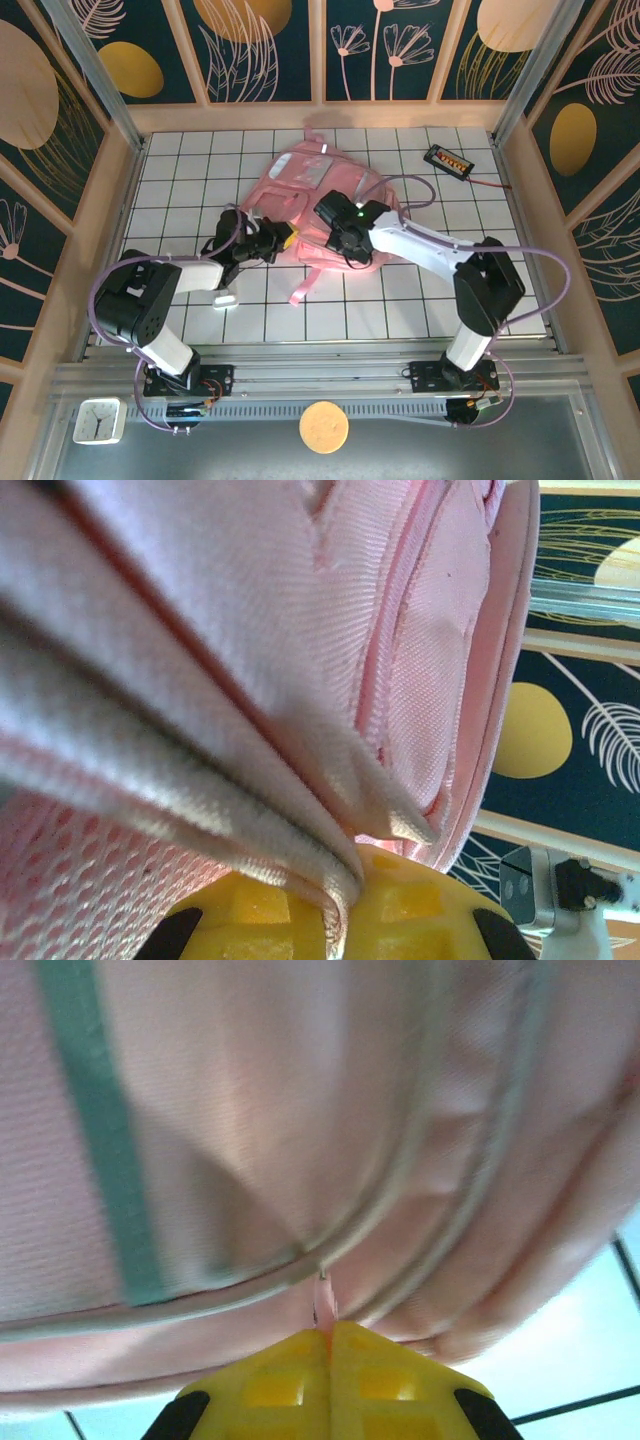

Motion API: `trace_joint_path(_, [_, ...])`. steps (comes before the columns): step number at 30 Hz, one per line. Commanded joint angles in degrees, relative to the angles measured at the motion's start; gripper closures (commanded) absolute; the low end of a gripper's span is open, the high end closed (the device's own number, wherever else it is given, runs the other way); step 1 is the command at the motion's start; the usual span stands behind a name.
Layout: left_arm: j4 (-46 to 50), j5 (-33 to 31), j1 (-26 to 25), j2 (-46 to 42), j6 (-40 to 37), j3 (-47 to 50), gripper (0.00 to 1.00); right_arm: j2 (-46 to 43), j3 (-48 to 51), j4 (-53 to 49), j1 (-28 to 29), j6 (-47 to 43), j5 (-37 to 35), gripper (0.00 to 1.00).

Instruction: Pack the student bag

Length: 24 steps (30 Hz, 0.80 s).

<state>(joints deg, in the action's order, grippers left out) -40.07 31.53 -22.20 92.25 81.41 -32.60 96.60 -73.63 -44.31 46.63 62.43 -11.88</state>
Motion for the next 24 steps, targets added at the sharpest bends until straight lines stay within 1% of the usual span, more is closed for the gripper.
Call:
trace_joint_path(1, [4.1,2.2,4.9,-2.9,-6.0,-2.4,1.0,-4.2,4.3,-3.2,-2.9,-5.8,-1.7,1.0])
trace_joint_path(4, [8.7,3.4,6.9,-2.4,-10.4,-4.7,1.0,-6.8,6.8,1.1,-6.6,-11.7,-0.2,1.0])
trace_joint_path(8, [12.0,5.3,9.0,-0.4,-13.7,-7.0,1.0,-8.4,8.6,9.5,-13.1,-20.8,5.1,1.0])
trace_joint_path(10, [14.3,6.3,10.3,0.7,-16.1,-8.5,1.0,-8.2,8.1,12.7,-14.9,-24.5,8.1,1.0])
trace_joint_path(14, [20.5,7.3,12.9,2.6,-21.6,-12.4,1.0,-7.0,6.0,16.9,-14.9,-30.3,14.2,1.0])
trace_joint_path(17, [22.0,8.2,13.8,3.5,-23.0,-14.9,1.0,-6.3,5.0,17.9,-14.9,-31.9,19.2,1.0])
trace_joint_path(18, [22.3,8.5,13.9,3.7,-23.0,-15.5,1.0,-6.9,5.3,18.9,-14.9,-32.5,20.1,0.87])
trace_joint_path(20, [22.4,8.9,13.9,3.8,-22.9,-15.9,1.0,-8.6,6.3,21.2,-13.7,-35.3,21.9,0.42])
trace_joint_path(21, [22.3,8.8,13.9,3.7,-22.8,-15.9,1.0,-9.1,6.6,21.9,-13.1,-36.8,22.4,0.27])
trace_joint_path(22, [22.2,8.7,13.9,3.7,-22.9,-15.6,1.0,-9.3,7.2,22.7,-12.8,-38.9,24.0,0.19])
trace_joint_path(24, [22.0,8.7,13.8,3.6,-22.7,-15.0,1.0,-8.9,7.3,22.7,-12.7,-42.1,26.2,0.18])
